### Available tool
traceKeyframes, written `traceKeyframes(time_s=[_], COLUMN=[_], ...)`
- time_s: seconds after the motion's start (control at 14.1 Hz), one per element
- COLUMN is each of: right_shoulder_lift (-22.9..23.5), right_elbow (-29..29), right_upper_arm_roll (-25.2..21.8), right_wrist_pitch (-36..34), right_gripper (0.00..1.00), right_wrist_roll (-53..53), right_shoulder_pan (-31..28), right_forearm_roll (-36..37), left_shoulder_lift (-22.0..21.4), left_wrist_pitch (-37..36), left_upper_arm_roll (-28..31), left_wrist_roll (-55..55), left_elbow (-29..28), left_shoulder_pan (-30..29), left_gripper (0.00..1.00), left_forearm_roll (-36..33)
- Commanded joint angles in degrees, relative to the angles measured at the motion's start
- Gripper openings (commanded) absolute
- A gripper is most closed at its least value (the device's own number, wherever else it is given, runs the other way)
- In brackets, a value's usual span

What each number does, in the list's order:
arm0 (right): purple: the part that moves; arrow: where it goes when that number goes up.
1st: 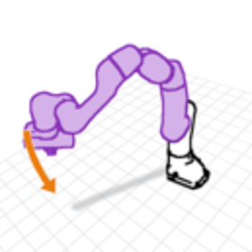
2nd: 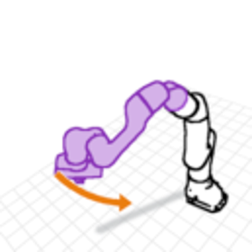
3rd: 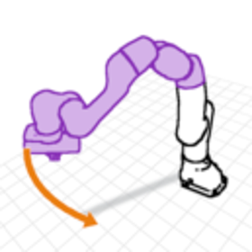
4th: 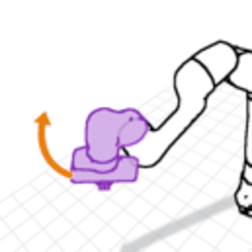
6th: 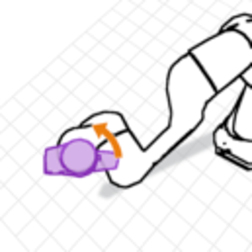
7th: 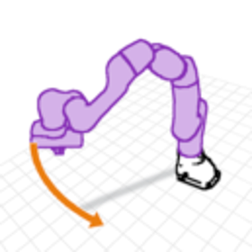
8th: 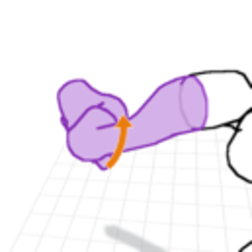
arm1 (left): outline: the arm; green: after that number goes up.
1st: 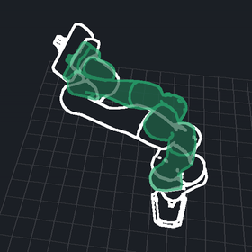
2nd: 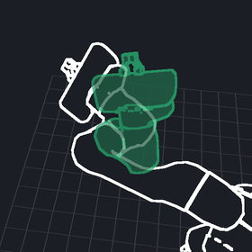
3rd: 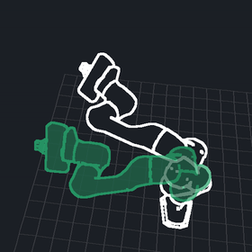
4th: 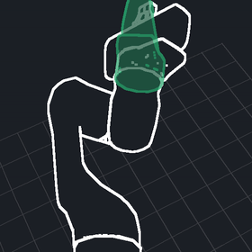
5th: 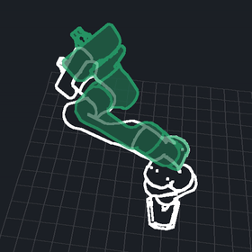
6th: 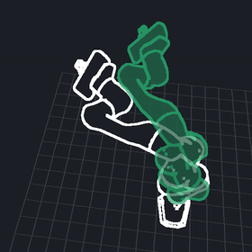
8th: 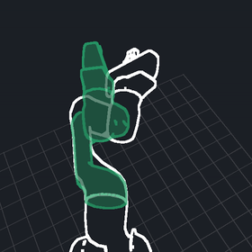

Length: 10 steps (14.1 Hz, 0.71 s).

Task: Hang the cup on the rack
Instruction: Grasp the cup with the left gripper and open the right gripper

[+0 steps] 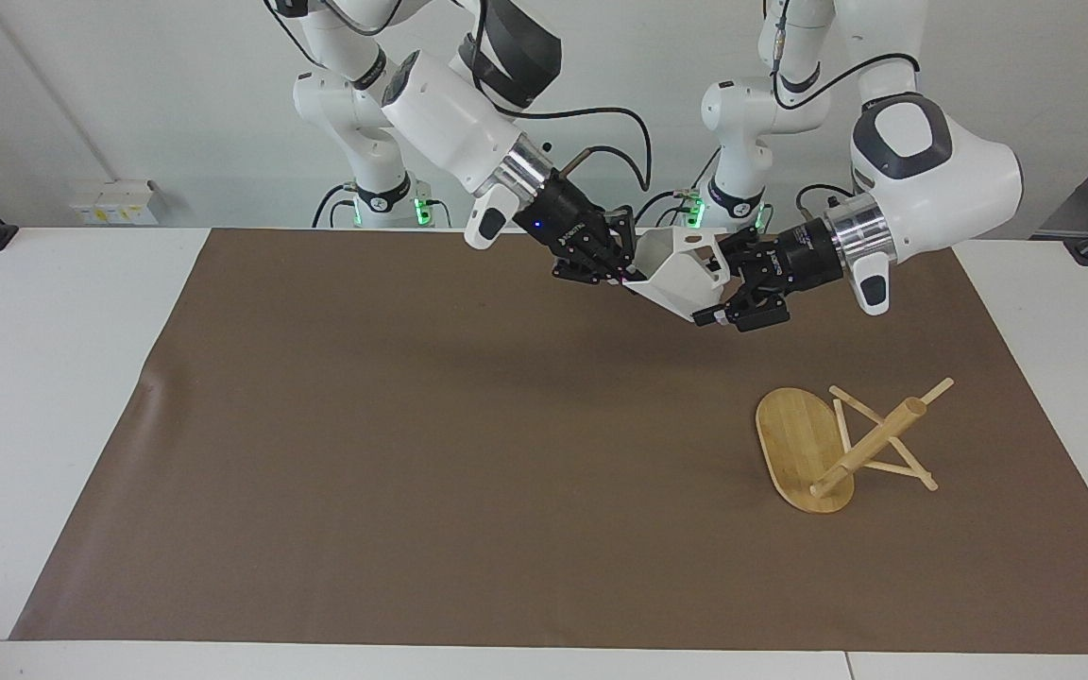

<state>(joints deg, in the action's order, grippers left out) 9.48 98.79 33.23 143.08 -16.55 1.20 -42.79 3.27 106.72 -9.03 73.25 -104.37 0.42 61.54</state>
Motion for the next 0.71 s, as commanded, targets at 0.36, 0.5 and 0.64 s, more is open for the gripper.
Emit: traceKeyframes(time_s=[0.36, 0.5, 0.64], right_shoulder_lift=[0.4, 0.5, 0.5], right_elbow=[-0.2, -0.2, -0.2], right_upper_arm_roll=[0.7, 0.7, 0.7], right_wrist_pitch=[0.4, 0.4, 0.4], right_gripper=[0.63, 0.88, 0.89], right_wrist_roll=[-0.6, -0.2, -0.1], right_shoulder_pan=[-0.3, -0.3, -0.3], right_forearm_roll=[-0.8, -0.8, -0.7], left_shoulder_lift=[0.7, 0.7, 0.7], left_wrist_pitch=[-1.3, -1.3, -1.3], left_upper_arm_roll=[-0.3, -0.2, -0.2], left_wrist_roll=[0.1, 0.1, 0.0], left_elbow=[1.9, 1.9, 1.8], left_shoulder_pan=[-0.1, 0.0, 0.0], left_gripper=[0.0, 0.0, 0.0], left_forearm_roll=[-2.8, -3.6, -4.9])
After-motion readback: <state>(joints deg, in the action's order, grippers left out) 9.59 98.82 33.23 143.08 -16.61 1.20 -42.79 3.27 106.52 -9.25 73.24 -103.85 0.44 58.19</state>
